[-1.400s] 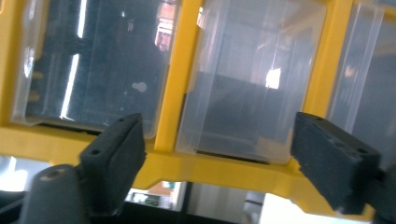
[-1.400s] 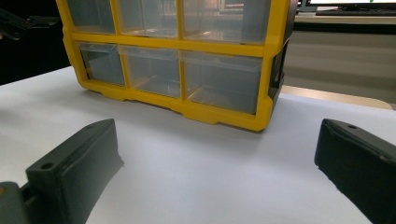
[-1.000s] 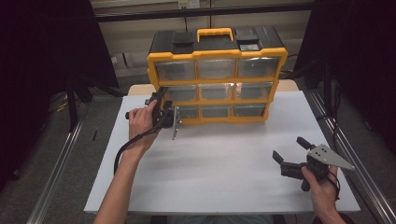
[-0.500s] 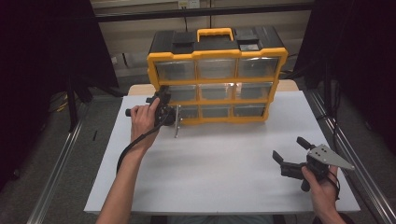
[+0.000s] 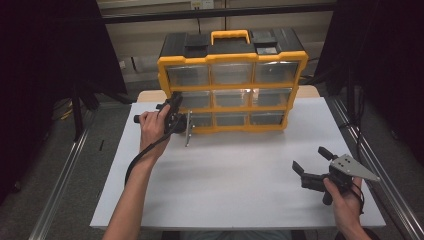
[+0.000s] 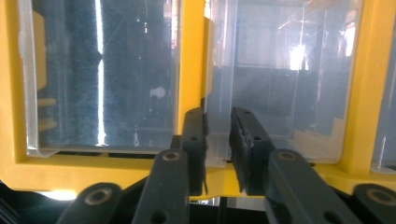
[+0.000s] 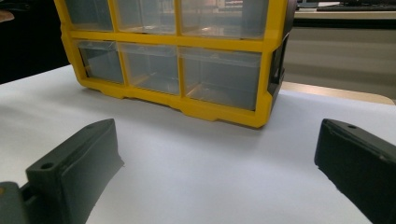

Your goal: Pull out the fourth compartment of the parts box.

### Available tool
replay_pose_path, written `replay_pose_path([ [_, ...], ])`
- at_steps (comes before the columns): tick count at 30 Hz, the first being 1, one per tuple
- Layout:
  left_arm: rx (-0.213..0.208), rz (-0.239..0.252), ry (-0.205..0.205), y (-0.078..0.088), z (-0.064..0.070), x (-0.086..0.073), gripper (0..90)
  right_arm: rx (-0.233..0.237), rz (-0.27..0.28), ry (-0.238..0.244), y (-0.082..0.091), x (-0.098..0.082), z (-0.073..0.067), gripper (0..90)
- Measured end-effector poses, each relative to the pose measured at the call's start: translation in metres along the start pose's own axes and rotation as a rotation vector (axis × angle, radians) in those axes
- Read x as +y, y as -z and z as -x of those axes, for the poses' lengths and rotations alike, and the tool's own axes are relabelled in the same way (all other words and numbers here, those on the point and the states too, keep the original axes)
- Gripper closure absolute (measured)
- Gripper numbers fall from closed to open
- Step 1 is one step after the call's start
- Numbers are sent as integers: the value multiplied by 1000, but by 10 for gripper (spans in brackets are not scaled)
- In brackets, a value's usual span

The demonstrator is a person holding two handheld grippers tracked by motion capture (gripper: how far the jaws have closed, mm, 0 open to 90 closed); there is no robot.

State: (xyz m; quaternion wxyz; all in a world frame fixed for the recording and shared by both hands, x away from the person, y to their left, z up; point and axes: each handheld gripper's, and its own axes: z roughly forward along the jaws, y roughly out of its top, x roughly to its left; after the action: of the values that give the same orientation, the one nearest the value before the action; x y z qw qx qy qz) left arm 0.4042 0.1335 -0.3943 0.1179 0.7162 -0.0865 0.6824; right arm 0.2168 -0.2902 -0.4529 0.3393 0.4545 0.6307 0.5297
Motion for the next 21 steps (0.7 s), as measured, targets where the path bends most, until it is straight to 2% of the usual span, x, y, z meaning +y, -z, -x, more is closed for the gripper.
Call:
replay_pose_path([
  [2,8,-11,-7,1,0,0,778,0,-1,-1,0,0,2,0],
  [3,15,19,-2,-1,1,-1,781,-1,0,-2,0,0,2,0],
  [5,23,32,-1,-2,1,-1,783,0,0,-2,0,0,2,0],
  [6,3,5,0,0,0,-1,784,0,2,-5,0,0,2,0],
  [12,14,13,13,1,2,0,787,6,0,-2,-1,0,1,0],
  [15,20,4,-4,3,0,0,788,9,3,3,1,1,-1,0],
  [16,33,23,-1,3,0,0,788,8,6,9,1,1,-2,0],
  [17,27,30,8,3,1,-1,789,4,6,10,2,1,-3,0],
  [18,23,20,14,4,1,-1,789,4,5,12,2,1,-3,0],
  [21,27,30,11,5,1,-2,789,0,5,10,1,1,-4,0],
])
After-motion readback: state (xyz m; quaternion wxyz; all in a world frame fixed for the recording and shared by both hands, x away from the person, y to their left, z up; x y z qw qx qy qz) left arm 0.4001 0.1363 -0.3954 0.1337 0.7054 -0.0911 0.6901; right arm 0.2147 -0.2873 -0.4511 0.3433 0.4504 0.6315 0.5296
